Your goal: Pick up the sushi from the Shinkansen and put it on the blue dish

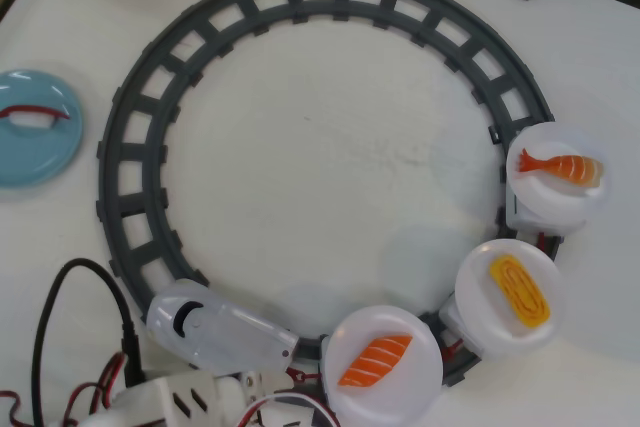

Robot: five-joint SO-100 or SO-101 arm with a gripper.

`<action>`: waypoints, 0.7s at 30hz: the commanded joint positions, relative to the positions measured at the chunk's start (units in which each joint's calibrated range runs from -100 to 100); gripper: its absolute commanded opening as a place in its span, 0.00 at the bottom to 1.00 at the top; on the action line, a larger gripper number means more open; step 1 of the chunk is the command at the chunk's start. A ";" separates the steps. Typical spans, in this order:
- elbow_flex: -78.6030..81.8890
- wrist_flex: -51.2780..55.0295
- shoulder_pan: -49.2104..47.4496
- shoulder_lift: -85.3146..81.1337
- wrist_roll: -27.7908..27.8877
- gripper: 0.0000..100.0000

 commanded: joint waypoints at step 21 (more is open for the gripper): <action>-4.42 -7.16 -0.21 14.01 4.83 0.28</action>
